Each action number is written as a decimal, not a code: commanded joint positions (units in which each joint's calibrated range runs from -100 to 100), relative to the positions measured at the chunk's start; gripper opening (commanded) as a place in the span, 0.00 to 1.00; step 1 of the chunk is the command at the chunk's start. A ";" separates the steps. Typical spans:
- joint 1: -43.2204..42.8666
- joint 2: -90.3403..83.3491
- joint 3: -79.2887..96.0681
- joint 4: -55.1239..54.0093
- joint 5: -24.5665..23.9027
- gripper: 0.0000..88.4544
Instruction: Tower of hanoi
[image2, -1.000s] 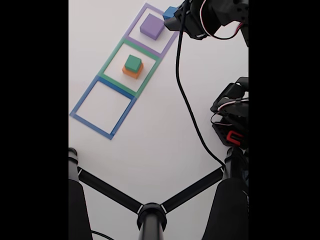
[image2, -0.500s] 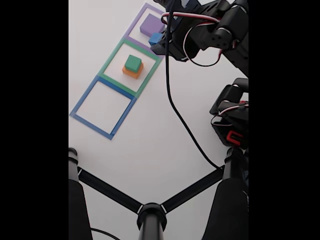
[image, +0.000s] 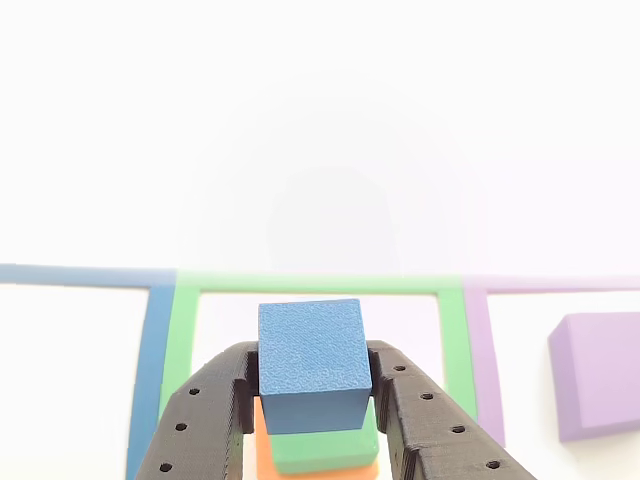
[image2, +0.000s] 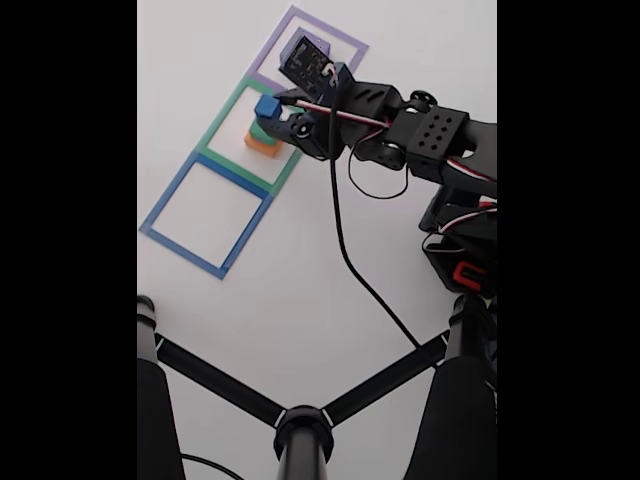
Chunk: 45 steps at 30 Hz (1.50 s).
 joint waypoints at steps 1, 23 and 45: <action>-0.80 4.05 0.93 -10.53 0.00 0.03; 0.04 15.35 7.47 -29.14 0.00 0.03; 0.72 19.36 7.74 -34.16 0.00 0.08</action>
